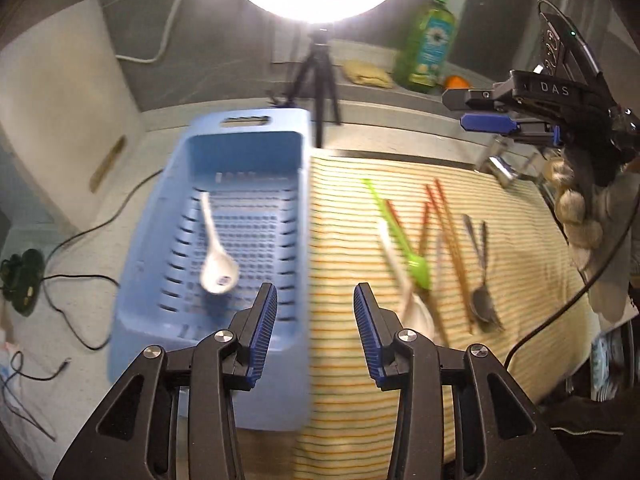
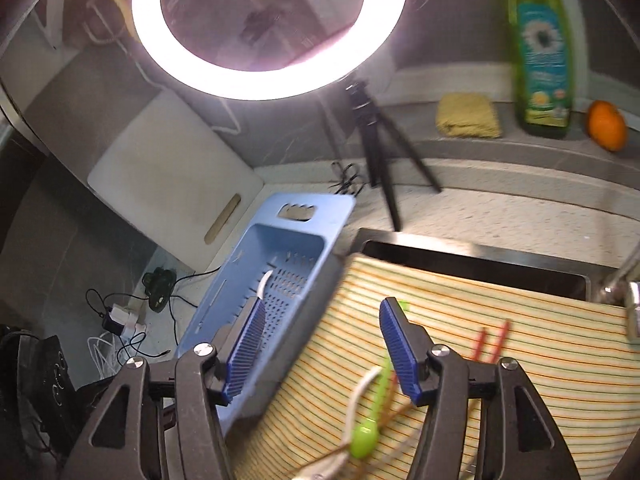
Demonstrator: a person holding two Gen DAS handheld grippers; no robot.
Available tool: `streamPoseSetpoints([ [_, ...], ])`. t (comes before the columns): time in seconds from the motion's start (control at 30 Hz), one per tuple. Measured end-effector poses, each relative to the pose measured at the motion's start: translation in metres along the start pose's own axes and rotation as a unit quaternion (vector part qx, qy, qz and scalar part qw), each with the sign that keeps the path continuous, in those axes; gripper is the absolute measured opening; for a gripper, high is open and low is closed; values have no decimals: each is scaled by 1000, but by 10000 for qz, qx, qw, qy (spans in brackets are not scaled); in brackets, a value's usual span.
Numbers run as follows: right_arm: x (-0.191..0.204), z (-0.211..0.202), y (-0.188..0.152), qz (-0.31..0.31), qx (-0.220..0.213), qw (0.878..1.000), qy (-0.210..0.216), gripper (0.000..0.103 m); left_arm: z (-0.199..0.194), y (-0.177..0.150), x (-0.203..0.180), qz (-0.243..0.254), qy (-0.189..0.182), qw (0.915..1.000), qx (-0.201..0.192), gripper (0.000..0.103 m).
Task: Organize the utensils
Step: 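Move the open left tool back over the steel spoon on the cloth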
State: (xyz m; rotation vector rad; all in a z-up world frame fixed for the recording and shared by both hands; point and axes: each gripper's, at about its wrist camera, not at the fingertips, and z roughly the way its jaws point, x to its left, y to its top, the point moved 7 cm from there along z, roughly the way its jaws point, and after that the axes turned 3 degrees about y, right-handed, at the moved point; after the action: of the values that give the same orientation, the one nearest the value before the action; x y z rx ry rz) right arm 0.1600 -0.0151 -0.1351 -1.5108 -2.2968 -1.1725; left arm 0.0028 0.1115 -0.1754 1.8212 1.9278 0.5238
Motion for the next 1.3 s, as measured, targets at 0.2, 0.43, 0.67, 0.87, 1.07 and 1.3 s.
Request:
streamPoseSetpoints([
  [0.2,-55,-45,-25,131,45,9992,-377,56,5,-14,-59,323,-409,9985,165,38],
  [0.43,-116,-53,-83,796,579,9922,-764,56,27,-23,-116,756,-782,9933,384,38],
  [0.67,-140,-41,-119,1491,845,9832,-632,54,53,-21,-130,895,-831,9906,616,38],
  [0.87,-143,-26,-128,1745,993,9783,-506,42,61,-25,-148,1054,-1032,9862,755,29],
  [1.07,-155,-9,-134,2174,1162,9687,-275,33,67,-39,-165,1215,-1209,9805,961,32],
  [1.3,-162,-2,-130,2349,1185,9646,-165,28,82,-51,-173,1498,-1016,9769,1138,33],
])
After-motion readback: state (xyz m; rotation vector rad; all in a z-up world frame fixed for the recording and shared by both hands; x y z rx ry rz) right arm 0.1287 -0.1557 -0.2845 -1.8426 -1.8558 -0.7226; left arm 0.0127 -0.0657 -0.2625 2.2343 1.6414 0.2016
